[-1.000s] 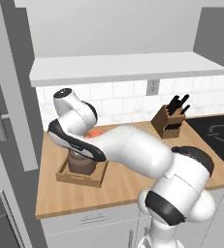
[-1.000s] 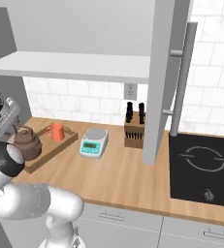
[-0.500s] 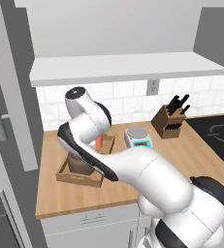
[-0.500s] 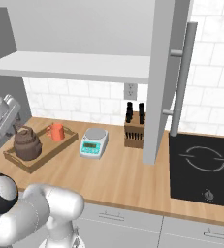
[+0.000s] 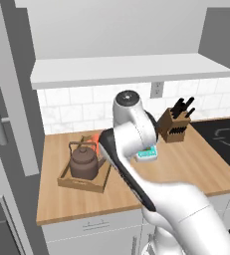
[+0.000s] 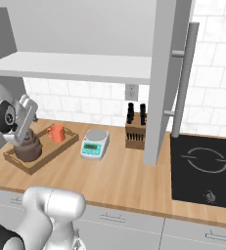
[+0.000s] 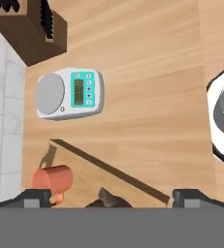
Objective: Pick the kettle from the counter and place it on the tray. Then pick the mug from the cabinet and place it on the tray. Then close the cabinet doors.
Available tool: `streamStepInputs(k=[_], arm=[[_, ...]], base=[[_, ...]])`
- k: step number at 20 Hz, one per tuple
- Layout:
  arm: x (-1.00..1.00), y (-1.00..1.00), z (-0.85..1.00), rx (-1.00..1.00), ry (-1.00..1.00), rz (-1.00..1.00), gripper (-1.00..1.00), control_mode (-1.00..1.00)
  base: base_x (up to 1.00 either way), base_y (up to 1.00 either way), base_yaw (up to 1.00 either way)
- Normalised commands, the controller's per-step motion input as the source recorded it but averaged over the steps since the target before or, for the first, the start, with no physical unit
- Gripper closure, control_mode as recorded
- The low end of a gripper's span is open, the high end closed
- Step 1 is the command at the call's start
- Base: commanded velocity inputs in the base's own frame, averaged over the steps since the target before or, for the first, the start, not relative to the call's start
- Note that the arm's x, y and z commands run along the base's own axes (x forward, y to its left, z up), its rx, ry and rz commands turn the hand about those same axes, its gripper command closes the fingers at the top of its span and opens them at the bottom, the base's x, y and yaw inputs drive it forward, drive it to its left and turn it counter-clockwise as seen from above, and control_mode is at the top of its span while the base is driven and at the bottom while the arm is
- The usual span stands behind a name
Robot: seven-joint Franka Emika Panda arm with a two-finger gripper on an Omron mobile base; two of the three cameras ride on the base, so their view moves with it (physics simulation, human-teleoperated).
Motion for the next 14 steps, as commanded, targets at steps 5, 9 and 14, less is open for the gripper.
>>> streamStepInputs(k=[5,9,14], arm=[[-0.27,-1.00,0.00,0.10,-0.22,0.00,-1.00,-1.00],[-0.32,-1.00,0.00,0.11,-0.28,0.00,-1.00,-1.00],[-0.50,-1.00,-0.01,0.14,-0.33,0.00,-1.00,-1.00]], base=[[0.00,0.00,0.00],[0.00,0.00,0.00],[0.00,0.00,0.00]])
